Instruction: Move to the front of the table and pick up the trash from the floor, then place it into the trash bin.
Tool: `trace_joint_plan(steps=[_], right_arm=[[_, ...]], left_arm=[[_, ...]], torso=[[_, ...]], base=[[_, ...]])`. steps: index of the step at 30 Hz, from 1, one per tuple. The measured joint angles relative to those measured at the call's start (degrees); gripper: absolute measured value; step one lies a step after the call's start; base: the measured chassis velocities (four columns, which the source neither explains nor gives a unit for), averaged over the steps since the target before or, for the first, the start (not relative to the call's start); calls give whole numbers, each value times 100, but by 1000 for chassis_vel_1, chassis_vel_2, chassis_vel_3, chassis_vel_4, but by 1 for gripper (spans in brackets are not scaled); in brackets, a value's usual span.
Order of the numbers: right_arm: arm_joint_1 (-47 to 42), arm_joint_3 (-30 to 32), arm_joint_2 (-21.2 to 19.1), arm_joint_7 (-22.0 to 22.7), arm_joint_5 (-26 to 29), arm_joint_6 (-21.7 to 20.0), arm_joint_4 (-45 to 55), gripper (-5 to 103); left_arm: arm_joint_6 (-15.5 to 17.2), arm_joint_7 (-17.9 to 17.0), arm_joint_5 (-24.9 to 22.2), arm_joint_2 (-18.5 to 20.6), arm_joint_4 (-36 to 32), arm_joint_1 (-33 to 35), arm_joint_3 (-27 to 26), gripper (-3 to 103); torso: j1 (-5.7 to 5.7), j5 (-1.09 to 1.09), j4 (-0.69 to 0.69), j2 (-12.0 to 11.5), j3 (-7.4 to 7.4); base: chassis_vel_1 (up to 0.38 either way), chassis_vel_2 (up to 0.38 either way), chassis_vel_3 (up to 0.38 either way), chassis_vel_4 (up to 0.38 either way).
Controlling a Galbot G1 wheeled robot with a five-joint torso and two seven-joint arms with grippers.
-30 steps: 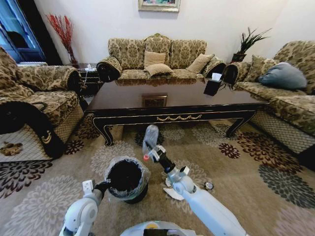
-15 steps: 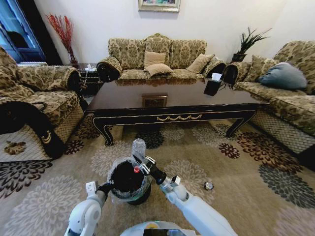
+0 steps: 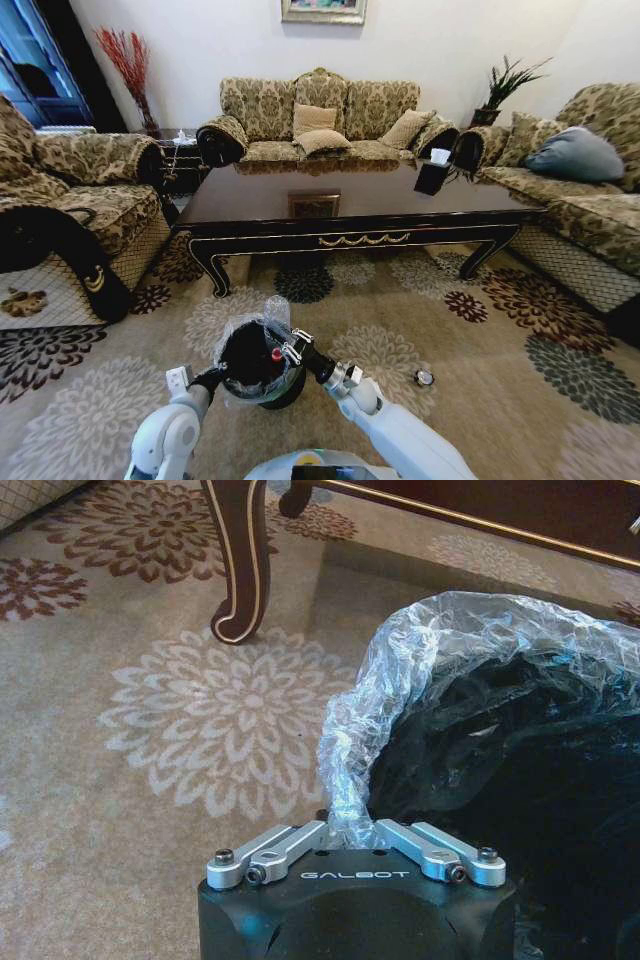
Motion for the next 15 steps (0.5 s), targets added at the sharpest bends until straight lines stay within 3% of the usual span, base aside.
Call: trace_joint_plan(steps=[5,9,11,15], right_arm=[[-32,42,-9,28,-20,0,24,54],[-52,67,-25,50,-29,-2,39,60],[-69,89,-48,58,-36,-6,76,76],[-93,116,-82,69,-45,-11,132,87]], left_arm=[[0,-4,11,2,-22,16,-9,2],[0,-6,16,4,-45,34,-23,2],[0,-8,27,3,-63,57,-34,2],[0,-11,49,-11,-88,87,-36,2]], torso=[[0,0,0,0,0],[0,0,0,0,0],[0,0,0,0,0],[0,0,0,0,0]], base=[[0,0,0,0],[0,0,0,0],[0,0,0,0],[0,0,0,0]])
